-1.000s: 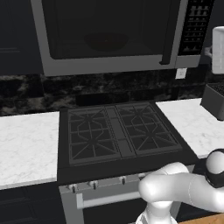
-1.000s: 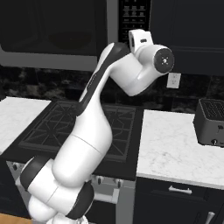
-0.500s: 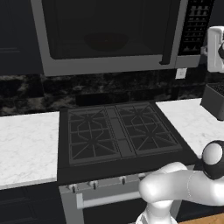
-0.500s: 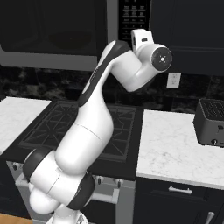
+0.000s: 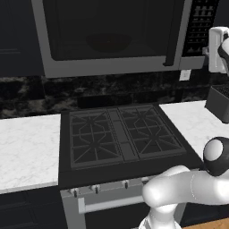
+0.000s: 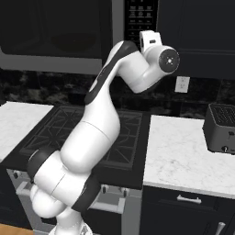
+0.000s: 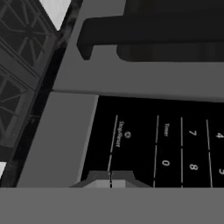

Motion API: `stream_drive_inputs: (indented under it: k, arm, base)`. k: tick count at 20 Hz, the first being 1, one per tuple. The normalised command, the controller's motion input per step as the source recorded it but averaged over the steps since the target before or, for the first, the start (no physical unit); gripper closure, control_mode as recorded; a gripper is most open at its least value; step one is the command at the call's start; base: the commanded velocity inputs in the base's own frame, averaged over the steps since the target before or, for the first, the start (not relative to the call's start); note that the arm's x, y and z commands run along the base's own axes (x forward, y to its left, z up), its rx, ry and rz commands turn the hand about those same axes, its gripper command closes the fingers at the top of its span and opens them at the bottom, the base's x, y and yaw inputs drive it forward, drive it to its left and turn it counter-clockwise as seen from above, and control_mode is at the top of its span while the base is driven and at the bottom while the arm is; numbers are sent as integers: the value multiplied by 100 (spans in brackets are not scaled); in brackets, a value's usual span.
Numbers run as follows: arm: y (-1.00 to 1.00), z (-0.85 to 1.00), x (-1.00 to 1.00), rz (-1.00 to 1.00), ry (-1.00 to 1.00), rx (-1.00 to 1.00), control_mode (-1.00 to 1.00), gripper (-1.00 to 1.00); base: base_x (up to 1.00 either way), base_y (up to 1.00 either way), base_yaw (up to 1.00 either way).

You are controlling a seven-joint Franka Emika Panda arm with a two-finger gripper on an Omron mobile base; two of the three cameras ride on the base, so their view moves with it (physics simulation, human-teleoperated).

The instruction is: Open the microwave, place the bowl with waffle inside the microwave, then close the microwave door and turn it on.

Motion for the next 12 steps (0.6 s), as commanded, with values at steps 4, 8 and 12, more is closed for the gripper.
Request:
stream_drive_inputs:
  k: [4,8,12]
  arm:
    - [0,0,24,-2,0,0,-100,100]
    - [-1,-2,26,0,0,0,-100,100]
    - [-6,-6,23,0,0,0,-100,100]
  base:
    - [0,0,0]
    - [0,0,0]
    - [0,0,0]
